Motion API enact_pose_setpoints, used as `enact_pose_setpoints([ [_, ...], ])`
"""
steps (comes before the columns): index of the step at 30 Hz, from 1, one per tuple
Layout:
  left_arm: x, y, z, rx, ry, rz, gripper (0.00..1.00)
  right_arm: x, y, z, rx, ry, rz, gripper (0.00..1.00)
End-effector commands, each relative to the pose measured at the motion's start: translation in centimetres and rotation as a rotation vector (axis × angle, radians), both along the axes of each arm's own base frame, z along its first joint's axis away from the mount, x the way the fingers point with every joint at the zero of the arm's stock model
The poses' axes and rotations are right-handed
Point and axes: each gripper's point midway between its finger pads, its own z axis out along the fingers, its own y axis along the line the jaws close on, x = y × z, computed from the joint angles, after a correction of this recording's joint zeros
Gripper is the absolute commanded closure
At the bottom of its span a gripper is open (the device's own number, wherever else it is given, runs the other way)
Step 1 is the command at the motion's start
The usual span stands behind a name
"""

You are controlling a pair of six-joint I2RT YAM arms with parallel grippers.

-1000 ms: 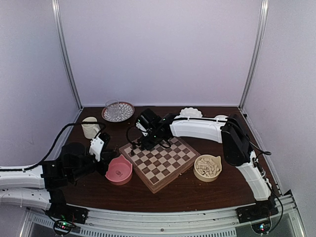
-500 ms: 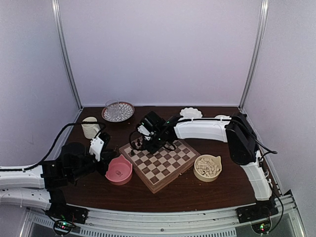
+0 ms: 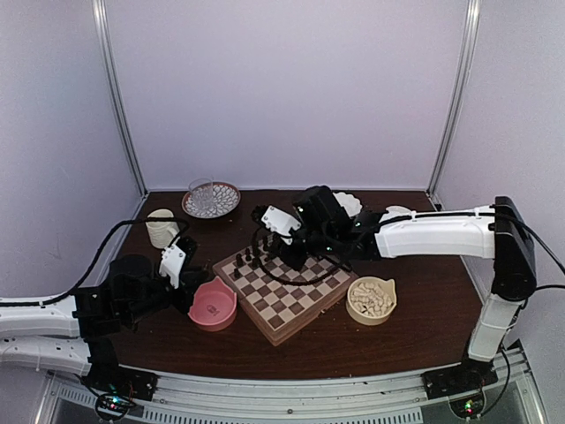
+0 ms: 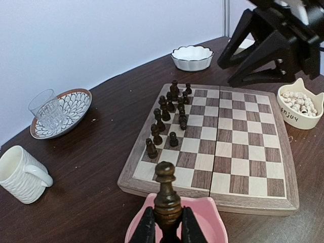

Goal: Set up the chess pieces on the board
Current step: Adjust the pawn on the chessboard.

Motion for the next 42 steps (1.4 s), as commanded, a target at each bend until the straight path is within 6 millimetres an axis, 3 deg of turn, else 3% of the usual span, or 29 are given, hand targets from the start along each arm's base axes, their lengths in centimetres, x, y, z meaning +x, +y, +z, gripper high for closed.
enact_pose_setpoints([
  [1,0.3,-0.3,2.1,-0.049,-0.031,-0.002,1.00,-1.3,1.1,1.7,-0.028,-0.313,0.265,0.67],
  [3,0.2,-0.3,2.2,-0.053,-0.031,-0.002,1.00,-1.0,0.4,1.1,-0.094,-0.339,0.250,0.70],
  [4,0.2,-0.2,2.3,-0.057,-0.032,0.000,1.00,-1.4,-0.1,0.4,-0.150,-0.295,0.277,0.77],
  [5,0.2,-0.1,2.3,-0.059,-0.033,0.006,1.00,-1.5,-0.3,0.1,-0.177,-0.256,0.315,0.77],
  [6,0.3,0.1,2.3,-0.063,-0.033,0.020,1.00,-1.4,-0.4,0.0,-0.199,-0.236,0.337,0.73],
  [7,0.4,0.4,2.4,-0.071,-0.033,0.039,1.00,-1.4,-0.4,-0.2,-0.230,-0.239,0.375,0.58],
  [9,0.6,0.9,2.4,-0.080,-0.034,0.066,1.00,-1.5,-0.7,-1.6,-0.326,-0.258,0.459,0.52],
  [18,0.9,1.6,2.3,-0.067,-0.034,0.106,1.00,0.7,-0.1,-7.3,-0.614,-0.321,0.592,0.55],
  [32,0.9,1.8,2.6,-0.061,-0.040,0.111,1.00,2.8,1.2,-10.5,-0.719,-0.368,0.597,0.57],
  [42,1.0,2.1,2.5,-0.066,-0.042,0.135,1.00,4.6,2.0,-11.3,-0.783,-0.417,0.597,0.62],
])
